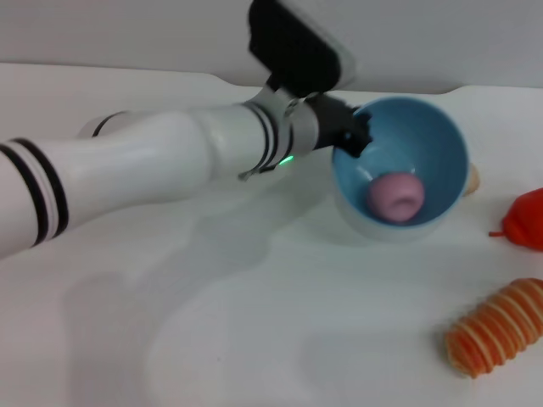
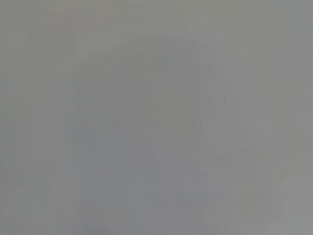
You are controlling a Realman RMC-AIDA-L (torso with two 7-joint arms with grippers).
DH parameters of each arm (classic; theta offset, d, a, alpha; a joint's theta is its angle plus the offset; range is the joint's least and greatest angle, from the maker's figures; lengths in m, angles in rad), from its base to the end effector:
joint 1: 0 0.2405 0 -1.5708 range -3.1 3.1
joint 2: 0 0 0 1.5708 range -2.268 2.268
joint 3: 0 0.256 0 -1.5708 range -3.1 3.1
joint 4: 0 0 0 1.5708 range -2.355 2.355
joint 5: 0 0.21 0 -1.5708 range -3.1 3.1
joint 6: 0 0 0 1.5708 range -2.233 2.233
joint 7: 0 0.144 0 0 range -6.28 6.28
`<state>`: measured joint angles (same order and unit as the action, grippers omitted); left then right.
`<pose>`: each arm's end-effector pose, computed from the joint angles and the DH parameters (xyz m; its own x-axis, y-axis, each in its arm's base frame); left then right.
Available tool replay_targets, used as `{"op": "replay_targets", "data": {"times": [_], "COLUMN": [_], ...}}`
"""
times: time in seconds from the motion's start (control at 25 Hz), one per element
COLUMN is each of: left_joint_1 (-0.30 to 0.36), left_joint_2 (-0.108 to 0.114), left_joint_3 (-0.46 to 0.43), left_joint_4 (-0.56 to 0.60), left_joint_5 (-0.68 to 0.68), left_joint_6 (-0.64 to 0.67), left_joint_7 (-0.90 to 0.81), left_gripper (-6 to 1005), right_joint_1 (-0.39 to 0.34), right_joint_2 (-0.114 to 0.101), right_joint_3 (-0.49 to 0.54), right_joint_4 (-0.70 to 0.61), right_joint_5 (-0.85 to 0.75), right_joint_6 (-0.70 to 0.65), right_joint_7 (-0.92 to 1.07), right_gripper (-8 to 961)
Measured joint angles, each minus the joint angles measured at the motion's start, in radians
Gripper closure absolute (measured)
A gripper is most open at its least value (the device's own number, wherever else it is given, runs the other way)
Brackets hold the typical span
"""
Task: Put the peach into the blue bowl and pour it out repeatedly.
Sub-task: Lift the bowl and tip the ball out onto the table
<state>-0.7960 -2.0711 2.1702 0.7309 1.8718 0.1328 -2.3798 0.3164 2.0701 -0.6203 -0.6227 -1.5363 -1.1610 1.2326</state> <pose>-0.1427 0.4041 -0.1378 0.9297 0.2794 0.2400 0.3682 -0.7189 -0.5895 0.3545 0.3267 0.0619 0.6066 -0.2488 -0.7550 -0.7764 -0.3897 -0.4954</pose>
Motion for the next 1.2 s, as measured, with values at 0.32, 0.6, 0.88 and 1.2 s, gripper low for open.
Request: {"op": "replay_targets", "data": {"times": [0.32,0.6,0.88,1.2], "left_joint_1": [-0.096,-0.098,-0.029,0.027], "left_joint_2": [-0.007,-0.007,-0.007,-0.007], "left_joint_3": [-0.014,0.035,0.219,0.269], "left_joint_4": [0.053,0.131,0.133,0.130], "left_joint_5": [0.001,0.055,0.164,0.274], "left_joint_6": [-0.027,-0.132,-0.353,-0.425], "left_joint_7": [0.279,0.541,0.706,0.755], "left_gripper": [1000,1000,1000,999], "right_joint_1": [-0.111,-0.135,-0.123,-0.103], "right_joint_2": [-0.002,0.001,0.000,0.001], "right_joint_3": [0.209,0.372,0.383,0.381], "right_joint_4": [0.255,0.407,0.438,0.439], "right_joint_5": [0.109,0.116,0.117,0.117], "right_joint_6": [0.000,-0.062,-0.111,-0.117], "right_joint_7": [-0.248,-0.236,-0.235,-0.225], "right_gripper": [467,467,468,468]}}
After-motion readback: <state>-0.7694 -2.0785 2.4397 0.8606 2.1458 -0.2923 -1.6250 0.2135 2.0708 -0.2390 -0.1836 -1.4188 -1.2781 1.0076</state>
